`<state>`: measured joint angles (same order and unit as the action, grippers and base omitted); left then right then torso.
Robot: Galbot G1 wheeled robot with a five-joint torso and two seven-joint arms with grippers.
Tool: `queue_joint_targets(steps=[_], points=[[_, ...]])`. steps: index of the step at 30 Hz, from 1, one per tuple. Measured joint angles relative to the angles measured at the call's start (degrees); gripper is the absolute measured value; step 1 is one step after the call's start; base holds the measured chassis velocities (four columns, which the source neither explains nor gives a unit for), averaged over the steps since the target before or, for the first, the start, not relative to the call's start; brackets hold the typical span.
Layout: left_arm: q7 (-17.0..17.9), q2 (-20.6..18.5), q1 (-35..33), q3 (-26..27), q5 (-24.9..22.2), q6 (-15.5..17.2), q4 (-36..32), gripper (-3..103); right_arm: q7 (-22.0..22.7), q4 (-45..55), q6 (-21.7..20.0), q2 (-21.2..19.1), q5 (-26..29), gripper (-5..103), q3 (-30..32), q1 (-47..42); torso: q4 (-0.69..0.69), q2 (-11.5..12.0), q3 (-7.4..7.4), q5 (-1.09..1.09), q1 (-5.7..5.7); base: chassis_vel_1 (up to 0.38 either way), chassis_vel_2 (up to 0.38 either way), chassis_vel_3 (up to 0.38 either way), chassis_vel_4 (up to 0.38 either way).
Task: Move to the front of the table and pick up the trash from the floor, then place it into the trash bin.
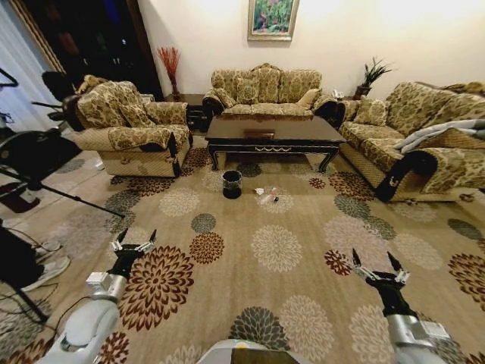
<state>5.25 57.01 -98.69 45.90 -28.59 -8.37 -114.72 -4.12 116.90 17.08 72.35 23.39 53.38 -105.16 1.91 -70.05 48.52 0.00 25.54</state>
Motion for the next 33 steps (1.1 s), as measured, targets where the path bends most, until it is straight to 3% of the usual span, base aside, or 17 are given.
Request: queue_joint_targets(steps=[11, 16, 17, 19, 23, 33], points=[[-1.9, -0.5, 1.0, -0.5, -1.1, -0.3, 1.1, 100, 0.3, 0.5, -0.1, 0.7, -1.0, 100, 0.2, -0.9, 0.00, 0.0, 0.00, 0.00, 0.00, 0.000, 0.000, 0.000, 0.000], [-1.9, -0.8, 1.2, -0.5, -1.9, 1.6, 1.5, 100, 0.5, 0.6, -0.3, 0.8, -1.3, 100, 0.1, -0.8, -0.01, 0.0, 0.00, 0.00, 0.00, 0.000, 0.000, 0.000, 0.000], [-0.7, -1.1, 0.9, -0.5, -2.2, 3.6, 1.0, 100, 0.6, 0.8, -0.4, 0.7, -1.2, 100, 0.2, -0.8, 0.00, 0.1, -0.07, 0.00, -0.05, 0.000, 0.000, 0.000, 0.000], [1.1, -1.3, 0.3, -0.6, -2.8, 6.0, 0.1, 100, 0.7, 1.0, -0.5, 0.7, -1.1, 100, 0.3, -0.8, 0.00, 0.6, -0.30, 0.01, -0.28, 0.000, 0.000, 0.000, 0.000], [1.3, -1.3, -0.2, -0.7, -2.9, 7.2, -0.5, 100, 0.7, 1.1, -0.5, 0.8, -1.1, 100, 0.3, -0.9, -0.01, 1.7, -0.87, 0.00, -0.78, 0.000, 0.000, 0.000, 0.000], [-1.5, -0.8, -1.5, -1.1, -1.7, 5.7, -0.6, 100, 0.8, 0.6, -0.3, 1.6, -1.7, 100, 0.2, -1.3, -0.01, 4.8, -2.59, 0.00, -2.15, 0.000, 0.000, 0.000, 0.000]])
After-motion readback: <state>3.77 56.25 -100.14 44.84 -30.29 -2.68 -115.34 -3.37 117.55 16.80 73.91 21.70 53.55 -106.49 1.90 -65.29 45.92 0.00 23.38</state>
